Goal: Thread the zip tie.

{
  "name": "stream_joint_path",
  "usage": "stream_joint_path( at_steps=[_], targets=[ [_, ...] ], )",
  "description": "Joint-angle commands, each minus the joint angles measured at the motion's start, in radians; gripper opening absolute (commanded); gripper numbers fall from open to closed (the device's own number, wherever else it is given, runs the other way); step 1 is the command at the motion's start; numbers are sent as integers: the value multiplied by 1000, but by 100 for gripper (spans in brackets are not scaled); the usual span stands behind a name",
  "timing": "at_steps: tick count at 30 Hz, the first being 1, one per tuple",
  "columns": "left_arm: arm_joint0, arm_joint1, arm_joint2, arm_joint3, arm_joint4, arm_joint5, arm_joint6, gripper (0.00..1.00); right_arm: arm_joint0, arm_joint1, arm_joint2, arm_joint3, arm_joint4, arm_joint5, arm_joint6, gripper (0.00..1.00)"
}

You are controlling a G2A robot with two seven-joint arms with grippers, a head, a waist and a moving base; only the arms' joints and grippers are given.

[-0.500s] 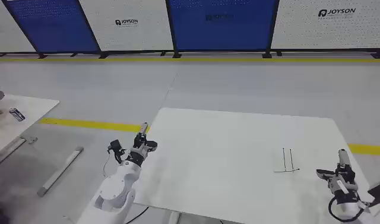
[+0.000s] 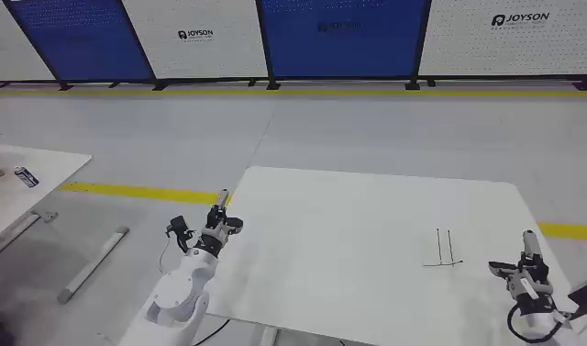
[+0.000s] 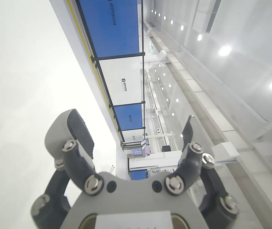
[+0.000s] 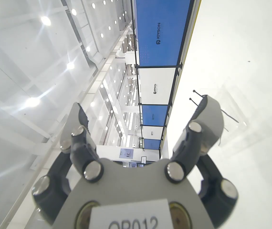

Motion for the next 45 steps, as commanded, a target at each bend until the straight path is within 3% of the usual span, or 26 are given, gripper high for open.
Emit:
stream_joint_path(
  at_steps=[1, 2, 3, 4, 6, 8, 9, 10, 11, 12, 13, 14, 15, 17, 18, 19, 20, 21, 23, 24, 25, 26, 27, 28, 30, 45],
  targets=[
    [0, 0, 0, 0, 0, 0, 0, 100, 0, 0, 0, 0, 0, 0, 0, 100],
    [0, 0, 0, 0, 0, 0, 0, 100, 0, 0, 0, 0, 0, 0, 0, 78],
    [0, 0, 0, 0, 0, 0, 0, 100, 0, 0, 0, 0, 0, 0, 0, 100],
    [0, 0, 0, 0, 0, 0, 0, 100, 0, 0, 0, 0, 0, 0, 0, 78],
    [0, 0, 0, 0, 0, 0, 0, 78, 0, 0, 0, 0, 0, 0, 0, 100],
    [0, 0, 0, 0, 0, 0, 0, 100, 0, 0, 0, 0, 0, 0, 0, 78],
    [0, 0, 0, 0, 0, 0, 0, 78, 0, 0, 0, 0, 0, 0, 0, 78],
    [0, 0, 0, 0, 0, 0, 0, 100, 0, 0, 0, 0, 0, 0, 0, 100],
    [0, 0, 0, 0, 0, 0, 0, 100, 0, 0, 0, 0, 0, 0, 0, 78],
    [0, 0, 0, 0, 0, 0, 0, 78, 0, 0, 0, 0, 0, 0, 0, 100],
    [0, 0, 0, 0, 0, 0, 0, 100, 0, 0, 0, 0, 0, 0, 0, 78],
    [0, 0, 0, 0, 0, 0, 0, 78, 0, 0, 0, 0, 0, 0, 0, 78],
    [0, 0, 0, 0, 0, 0, 0, 78, 0, 0, 0, 0, 0, 0, 0, 100],
    [0, 0, 0, 0, 0, 0, 0, 100, 0, 0, 0, 0, 0, 0, 0, 100],
    [0, 0, 0, 0, 0, 0, 0, 78, 0, 0, 0, 0, 0, 0, 0, 78],
    [0, 0, 0, 0, 0, 0, 0, 100, 0, 0, 0, 0, 0, 0, 0, 100],
    [0, 0, 0, 0, 0, 0, 0, 100, 0, 0, 0, 0, 0, 0, 0, 78],
    [0, 0, 0, 0, 0, 0, 0, 100, 0, 0, 0, 0, 0, 0, 0, 100],
    [0, 0, 0, 0, 0, 0, 0, 78, 0, 0, 0, 0, 0, 0, 0, 100],
    [0, 0, 0, 0, 0, 0, 0, 100, 0, 0, 0, 0, 0, 0, 0, 78],
    [0, 0, 0, 0, 0, 0, 0, 78, 0, 0, 0, 0, 0, 0, 0, 100],
    [0, 0, 0, 0, 0, 0, 0, 78, 0, 0, 0, 0, 0, 0, 0, 78],
    [0, 0, 0, 0, 0, 0, 0, 100, 0, 0, 0, 0, 0, 0, 0, 78],
    [0, 0, 0, 0, 0, 0, 0, 100, 0, 0, 0, 0, 0, 0, 0, 100],
    [0, 0, 0, 0, 0, 0, 0, 100, 0, 0, 0, 0, 0, 0, 0, 100],
    [0, 0, 0, 0, 0, 0, 0, 100, 82, 42, 105, 20, -116, 135, 524, 100]
  ],
)
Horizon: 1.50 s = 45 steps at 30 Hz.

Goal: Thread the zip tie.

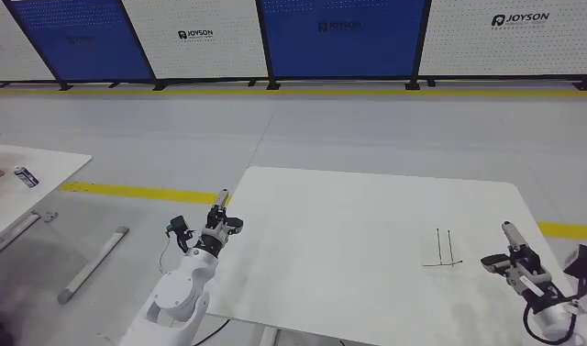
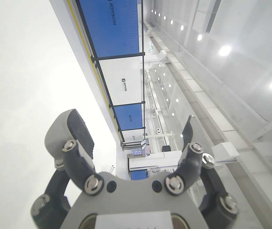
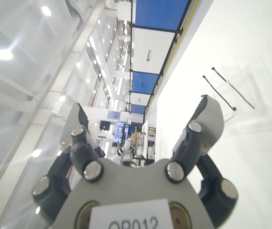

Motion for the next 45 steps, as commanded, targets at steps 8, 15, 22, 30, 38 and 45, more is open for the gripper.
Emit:
stream_joint_path(
  at_steps=[8, 15, 22, 30, 38, 45],
  targets=[
    [0, 0, 0, 0, 0, 0, 0, 100, 3, 1, 1, 3, 0, 3, 13, 100],
    [0, 0, 0, 0, 0, 0, 0, 100, 3, 1, 1, 3, 0, 3, 13, 100],
    [0, 0, 0, 0, 0, 0, 0, 100, 74, 15, 15, 23, -72, -17, 130, 100],
    [0, 0, 0, 0, 0, 0, 0, 100, 207, 41, -21, 123, -121, -69, 468, 100],
    [0, 0, 0, 0, 0, 0, 0, 100, 258, 51, -62, 164, -174, -76, 594, 100],
    [0, 0, 0, 0, 0, 0, 0, 100, 258, 51, -62, 164, -174, -76, 594, 100]
  ],
)
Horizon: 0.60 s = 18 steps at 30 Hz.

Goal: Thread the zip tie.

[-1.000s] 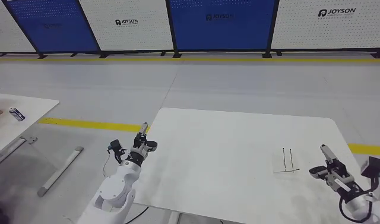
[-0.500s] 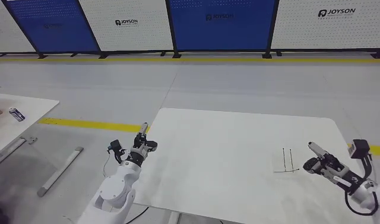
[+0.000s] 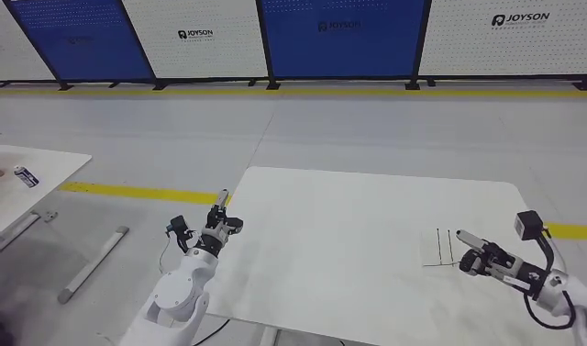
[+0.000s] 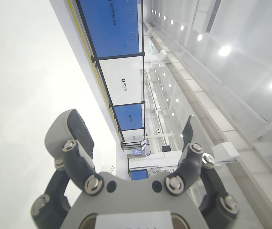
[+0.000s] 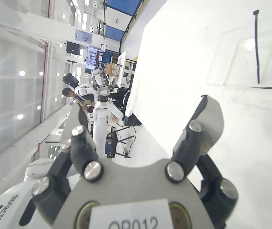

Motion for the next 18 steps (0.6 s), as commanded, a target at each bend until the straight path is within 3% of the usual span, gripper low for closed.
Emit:
stream_joint_path(
  at_steps=[1, 8, 18],
  targets=[
    [0, 0, 0, 0, 0, 0, 0, 100, 0, 0, 0, 0, 0, 0, 0, 100],
    [0, 0, 0, 0, 0, 0, 0, 100, 4, 1, -5, -3, 5, 7, 9, 100],
    [0, 0, 0, 0, 0, 0, 0, 100, 120, 27, 0, 46, 17, 7, 184, 100]
  ],
)
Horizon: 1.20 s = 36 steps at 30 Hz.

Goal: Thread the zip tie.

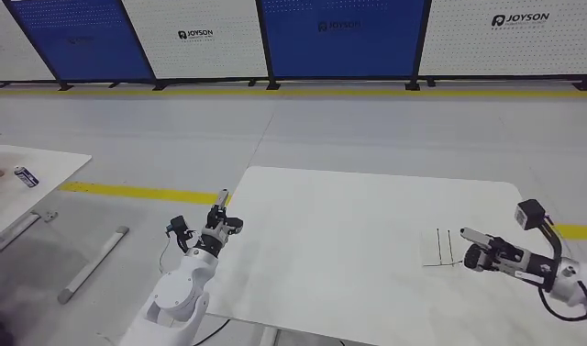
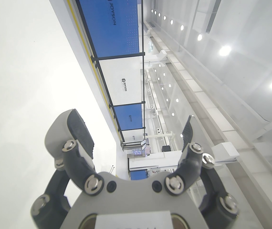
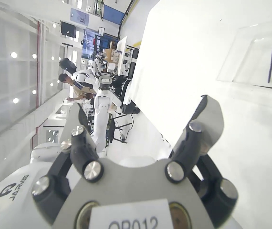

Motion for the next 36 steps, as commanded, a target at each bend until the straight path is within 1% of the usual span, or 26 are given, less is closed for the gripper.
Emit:
stream_joint_path(
  at_steps=[1, 4, 6, 7, 8, 10, 12, 14, 31, 32, 33, 36],
  targets=[
    [0, 0, 0, 0, 0, 0, 0, 100, 15, 3, -3, 7, -3, -5, 13, 100],
    [0, 0, 0, 0, 0, 0, 0, 100, 44, 11, -20, 18, -40, -18, 56, 100],
    [0, 0, 0, 0, 0, 0, 0, 100, 66, 15, -35, 37, -54, -12, 76, 100],
    [0, 0, 0, 0, 0, 0, 0, 100, 75, 16, -47, 43, -48, -11, 107, 100],
    [0, 0, 0, 0, 0, 0, 0, 100, 84, 19, -64, 53, -36, -13, 107, 100],
    [0, 0, 0, 0, 0, 0, 0, 100, 106, 31, -107, 70, -48, -15, 107, 100],
    [0, 0, 0, 0, 0, 0, 0, 100, 129, 48, -169, 81, -75, -23, 107, 100],
    [0, 0, 0, 0, 0, 0, 0, 100, 152, 62, -196, 99, -75, -28, 107, 100],
    [0, 0, 0, 0, 0, 0, 0, 100, 155, 63, -191, 96, -70, -33, 107, 100],
    [0, 0, 0, 0, 0, 0, 0, 100, 160, 71, -171, 103, -56, -45, 107, 100],
    [0, 0, 0, 0, 0, 0, 0, 100, 159, 78, -167, 107, -41, -55, 107, 100],
    [0, 0, 0, 0, 0, 0, 0, 100, 173, 105, -163, 136, -12, -55, 107, 100]
  ],
)
